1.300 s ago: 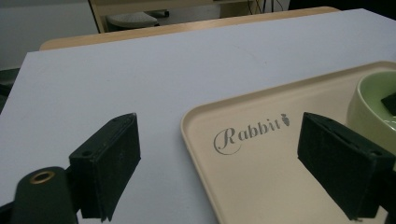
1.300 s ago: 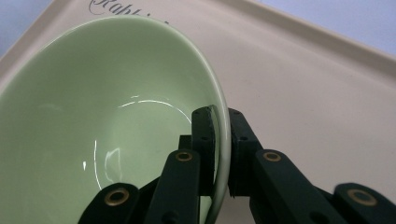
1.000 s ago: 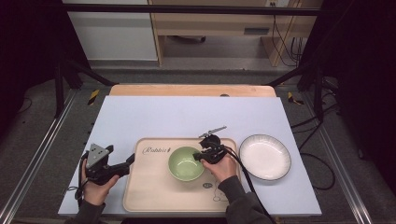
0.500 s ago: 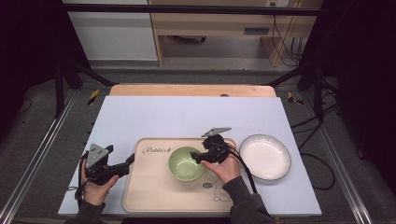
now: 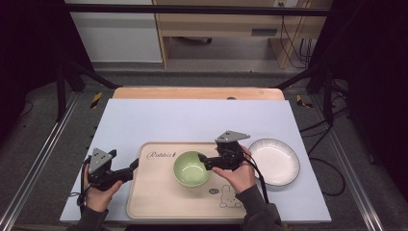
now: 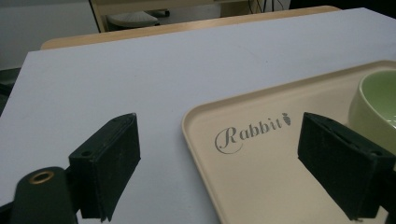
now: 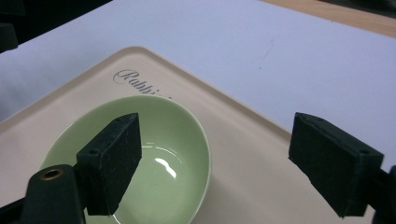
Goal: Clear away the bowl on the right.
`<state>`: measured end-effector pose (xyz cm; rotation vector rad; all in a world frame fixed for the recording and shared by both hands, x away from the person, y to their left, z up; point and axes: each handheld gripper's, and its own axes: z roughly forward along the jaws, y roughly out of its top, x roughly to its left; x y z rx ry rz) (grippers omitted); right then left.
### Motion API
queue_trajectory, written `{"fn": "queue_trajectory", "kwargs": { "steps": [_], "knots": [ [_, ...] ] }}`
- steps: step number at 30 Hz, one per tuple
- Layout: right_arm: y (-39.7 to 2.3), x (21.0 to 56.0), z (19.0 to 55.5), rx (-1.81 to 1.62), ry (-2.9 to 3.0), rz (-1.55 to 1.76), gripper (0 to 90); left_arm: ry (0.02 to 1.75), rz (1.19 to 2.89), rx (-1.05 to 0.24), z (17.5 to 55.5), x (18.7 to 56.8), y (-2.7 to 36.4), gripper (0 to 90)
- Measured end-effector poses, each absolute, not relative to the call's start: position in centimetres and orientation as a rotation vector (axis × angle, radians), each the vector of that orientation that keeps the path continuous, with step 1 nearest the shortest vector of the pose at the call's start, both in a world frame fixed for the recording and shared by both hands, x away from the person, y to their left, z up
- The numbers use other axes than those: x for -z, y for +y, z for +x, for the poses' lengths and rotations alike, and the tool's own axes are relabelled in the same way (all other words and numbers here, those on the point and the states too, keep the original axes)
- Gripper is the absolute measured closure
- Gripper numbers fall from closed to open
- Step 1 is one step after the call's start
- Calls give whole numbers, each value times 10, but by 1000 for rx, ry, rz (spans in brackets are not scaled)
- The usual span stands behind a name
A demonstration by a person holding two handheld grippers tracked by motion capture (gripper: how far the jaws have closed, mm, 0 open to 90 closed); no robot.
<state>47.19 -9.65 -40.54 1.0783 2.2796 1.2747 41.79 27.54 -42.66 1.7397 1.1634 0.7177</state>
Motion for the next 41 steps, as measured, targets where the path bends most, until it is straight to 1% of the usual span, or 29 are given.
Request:
{"fn": "queue_trajectory", "kwargs": {
  "steps": [20, 26, 41],
  "knots": [
    [-150, 402, 449, -1347, 2075, 1051, 171, 1167, 1729, -723, 418, 426, 278, 121],
    [-160, 401, 440, -1383, 2024, 1027, 170, 1165, 1730, -727, 417, 427, 278, 120],
    [-185, 409, 431, -1347, 1973, 1056, 171, 1176, 1741, -727, 420, 431, 278, 118]
  ]
}}
